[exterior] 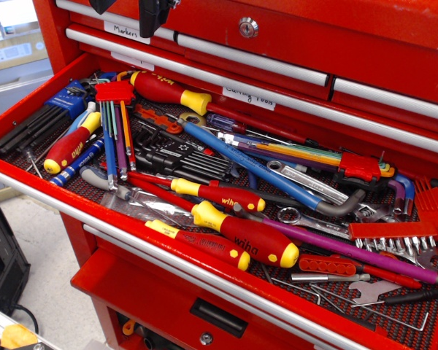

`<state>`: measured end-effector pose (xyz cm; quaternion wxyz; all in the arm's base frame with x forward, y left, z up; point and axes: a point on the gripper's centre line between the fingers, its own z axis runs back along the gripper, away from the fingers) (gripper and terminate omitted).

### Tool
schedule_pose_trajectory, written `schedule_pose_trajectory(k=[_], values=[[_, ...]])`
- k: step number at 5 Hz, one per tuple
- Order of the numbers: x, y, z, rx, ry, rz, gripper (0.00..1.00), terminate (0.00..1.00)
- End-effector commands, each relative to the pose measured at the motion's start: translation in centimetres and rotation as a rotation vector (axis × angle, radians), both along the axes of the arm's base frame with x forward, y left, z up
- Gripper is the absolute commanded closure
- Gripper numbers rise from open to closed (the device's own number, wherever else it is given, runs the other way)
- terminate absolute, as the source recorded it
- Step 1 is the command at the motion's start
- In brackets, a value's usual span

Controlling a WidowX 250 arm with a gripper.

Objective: Pick up violet Allen key

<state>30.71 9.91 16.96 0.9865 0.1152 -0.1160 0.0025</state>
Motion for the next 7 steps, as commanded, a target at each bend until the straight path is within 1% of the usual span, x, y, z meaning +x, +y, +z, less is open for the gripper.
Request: schedule_pose_trajectory(k=[1, 2, 3, 4, 5, 6, 7], values=[[0.0, 0.0, 0.0, 0.000, 0.000, 0.000, 0.00, 0.00], [0.1, -2.4, 0.0, -0.032, -0.038, 0.249, 0.00, 0.00], [0.3, -4.5, -0.3, -0.094, 0.001, 0.502, 0.00, 0.00], [1.0, -6.9, -1.5, -0.156, 0.045, 0.755, 0.00, 0.00], [1.3, -9.6, -2.6, -0.159, 0.116, 1.012, 0.00, 0.00], [1.7, -12.6, -4.8, -0.188, 0.045, 1.257, 0.00, 0.00], [2.8, -14.7, -6.3, -0.222, -0.027, 1.485, 0.00, 0.00]])
